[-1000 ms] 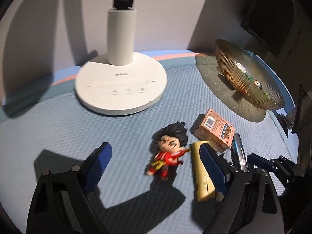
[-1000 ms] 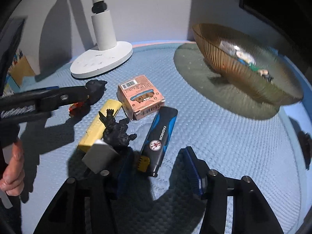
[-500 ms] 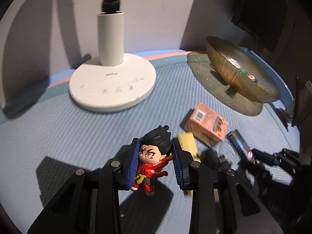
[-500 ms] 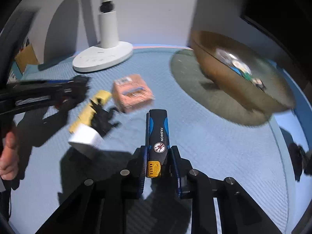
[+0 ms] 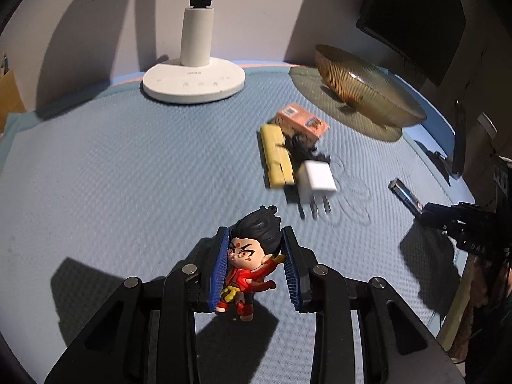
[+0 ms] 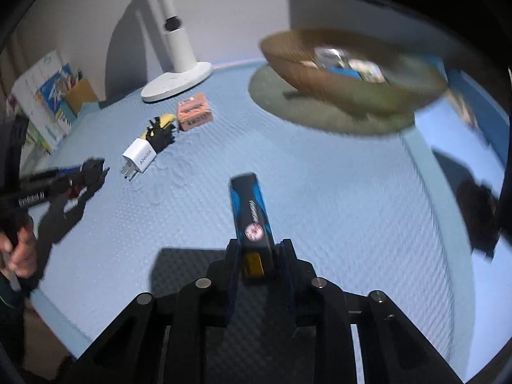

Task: Organize rigid objects
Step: 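Grasp the cartoon boy figurine with the left gripper while the right grasps the blue FASHION lighter, then carry figurine and blue lighter over the amber bowl and open both grippers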

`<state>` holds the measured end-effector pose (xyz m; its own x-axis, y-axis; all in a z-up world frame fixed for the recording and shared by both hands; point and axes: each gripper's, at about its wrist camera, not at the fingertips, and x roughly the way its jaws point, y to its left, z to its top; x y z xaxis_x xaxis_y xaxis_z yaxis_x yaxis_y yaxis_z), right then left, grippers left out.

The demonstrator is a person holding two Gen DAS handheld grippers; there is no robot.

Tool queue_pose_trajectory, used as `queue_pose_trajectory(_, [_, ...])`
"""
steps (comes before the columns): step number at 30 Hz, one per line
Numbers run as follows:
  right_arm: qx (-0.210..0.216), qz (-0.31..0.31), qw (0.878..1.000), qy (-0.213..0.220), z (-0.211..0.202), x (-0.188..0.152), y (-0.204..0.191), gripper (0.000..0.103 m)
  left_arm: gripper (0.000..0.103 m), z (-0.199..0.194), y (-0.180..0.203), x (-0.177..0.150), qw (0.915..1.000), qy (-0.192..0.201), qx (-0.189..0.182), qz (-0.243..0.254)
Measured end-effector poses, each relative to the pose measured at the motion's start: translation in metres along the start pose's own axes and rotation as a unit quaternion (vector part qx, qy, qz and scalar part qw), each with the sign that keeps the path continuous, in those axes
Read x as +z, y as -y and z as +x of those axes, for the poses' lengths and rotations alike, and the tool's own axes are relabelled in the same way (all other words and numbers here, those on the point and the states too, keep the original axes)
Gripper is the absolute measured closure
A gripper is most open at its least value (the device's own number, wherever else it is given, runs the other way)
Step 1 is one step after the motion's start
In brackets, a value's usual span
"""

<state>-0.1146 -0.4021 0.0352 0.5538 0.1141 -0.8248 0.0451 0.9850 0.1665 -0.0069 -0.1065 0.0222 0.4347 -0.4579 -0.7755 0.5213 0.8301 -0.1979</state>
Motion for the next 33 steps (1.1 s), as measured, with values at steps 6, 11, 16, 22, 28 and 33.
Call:
queue_pose_trajectory(6, [0.001, 0.01, 1.0, 0.002, 0.001, 0.0, -0.007, 0.07, 0.074, -0.001, 0.013, -0.013, 1.0, -0.008, -0.002, 0.002])
queue_pose_trajectory(11, [-0.059, -0.011, 0.998, 0.008, 0.017, 0.008, -0.026, 0.068, 0.074, -0.001, 0.022, -0.015, 0.9999, -0.01, -0.003, 0.009])
queue_pose_trajectory(16, [-0.081, -0.044, 0.996, 0.014, 0.022, 0.01, -0.046, 0.08, 0.074, 0.001, 0.027, -0.014, 0.9999, -0.009, -0.001, 0.012])
queue_pose_trajectory(22, [0.023, -0.035, 0.999, 0.013, 0.009, 0.009, -0.055, 0.081, 0.074, -0.005, 0.037, 0.001, 0.9998, 0.005, 0.0, 0.021])
queue_pose_trajectory(28, [0.012, 0.014, 0.997, 0.08, -0.043, 0.044, -0.015, 0.081, 0.074, -0.012, 0.065, 0.052, 0.9981, 0.037, -0.005, 0.05])
queue_pose_trajectory(33, [-0.109, 0.055, 0.982, 0.146, -0.086, 0.1, 0.033, 0.081, 0.074, -0.011, 0.101, 0.124, 0.994, 0.084, -0.032, 0.063])
